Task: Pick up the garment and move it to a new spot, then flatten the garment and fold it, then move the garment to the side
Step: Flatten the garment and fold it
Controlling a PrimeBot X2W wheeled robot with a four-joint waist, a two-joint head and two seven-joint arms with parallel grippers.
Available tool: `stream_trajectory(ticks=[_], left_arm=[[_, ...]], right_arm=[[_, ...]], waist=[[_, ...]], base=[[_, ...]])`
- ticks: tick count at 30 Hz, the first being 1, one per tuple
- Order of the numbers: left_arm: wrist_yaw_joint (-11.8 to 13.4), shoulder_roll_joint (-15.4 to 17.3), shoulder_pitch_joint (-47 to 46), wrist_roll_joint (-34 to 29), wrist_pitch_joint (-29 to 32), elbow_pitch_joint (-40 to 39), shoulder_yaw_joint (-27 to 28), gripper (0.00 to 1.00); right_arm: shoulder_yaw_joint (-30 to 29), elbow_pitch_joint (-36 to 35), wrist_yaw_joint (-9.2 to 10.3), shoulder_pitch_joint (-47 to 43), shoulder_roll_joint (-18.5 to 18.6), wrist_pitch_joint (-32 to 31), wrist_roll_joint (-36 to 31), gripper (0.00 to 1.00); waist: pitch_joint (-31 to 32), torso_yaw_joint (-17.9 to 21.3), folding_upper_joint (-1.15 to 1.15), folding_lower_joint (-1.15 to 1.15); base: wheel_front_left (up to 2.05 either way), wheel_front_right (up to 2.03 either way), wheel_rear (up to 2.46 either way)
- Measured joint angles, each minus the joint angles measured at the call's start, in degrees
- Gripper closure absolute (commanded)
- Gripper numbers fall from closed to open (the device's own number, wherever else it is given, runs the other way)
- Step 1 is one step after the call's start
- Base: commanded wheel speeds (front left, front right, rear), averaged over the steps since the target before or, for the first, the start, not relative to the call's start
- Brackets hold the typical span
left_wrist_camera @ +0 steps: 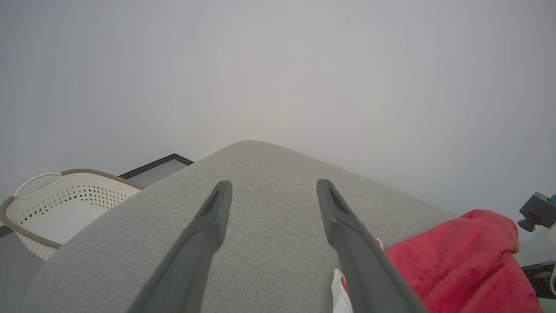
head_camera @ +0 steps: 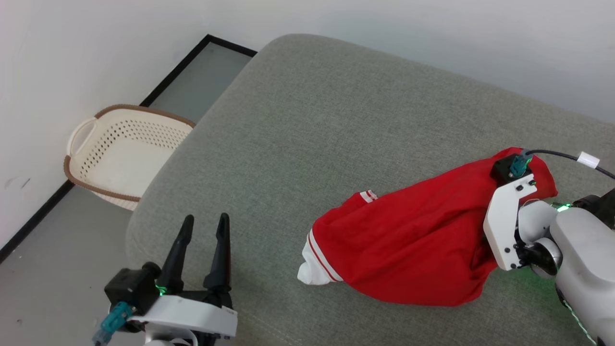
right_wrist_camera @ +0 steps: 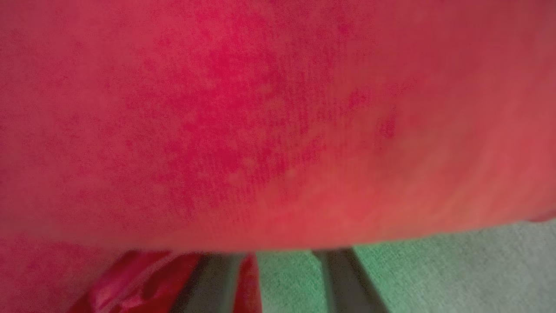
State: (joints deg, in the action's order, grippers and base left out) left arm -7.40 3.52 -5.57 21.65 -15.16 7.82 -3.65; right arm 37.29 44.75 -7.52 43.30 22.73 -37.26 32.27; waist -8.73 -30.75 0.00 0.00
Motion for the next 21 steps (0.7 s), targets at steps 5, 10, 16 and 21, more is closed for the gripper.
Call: stream_trajectory(ticks=[5, 10, 16, 21], left_arm=[[0.0, -0.1, -0.1, 0.0, 0.0, 0.7, 0.1, 0.00], [0.0, 0.0, 0.0, 0.0, 0.0, 1.4, 0.2, 0.00], [0.0, 1.2, -0.5, 0.0, 0.0, 2.5, -1.3, 0.00], [0.0, 2.3, -1.3, 0.5, 0.0, 4.0, -3.5, 0.00]], right_arm=[[1.4, 1.7, 0.00, 1.2, 0.2, 1.5, 2.2, 1.00], [1.9, 2.2, 0.00, 1.7, 2.7, 3.2, 3.9, 1.00], [0.7, 2.0, 0.00, 1.3, 7.2, 5.9, 6.5, 1.00], [-1.1, 1.8, 0.00, -1.7, 10.7, 7.5, 8.1, 1.00]], waist=[[0.4, 0.1, 0.00, 0.00], [1.6, 0.4, 0.00, 0.00], [3.5, 1.1, 0.00, 0.00], [5.2, 1.8, 0.00, 0.00]], base=[[-0.01, -0.01, -0.01], [0.00, 0.00, 0.00], [0.00, 0.00, 0.00], [0.00, 0.00, 0.00]])
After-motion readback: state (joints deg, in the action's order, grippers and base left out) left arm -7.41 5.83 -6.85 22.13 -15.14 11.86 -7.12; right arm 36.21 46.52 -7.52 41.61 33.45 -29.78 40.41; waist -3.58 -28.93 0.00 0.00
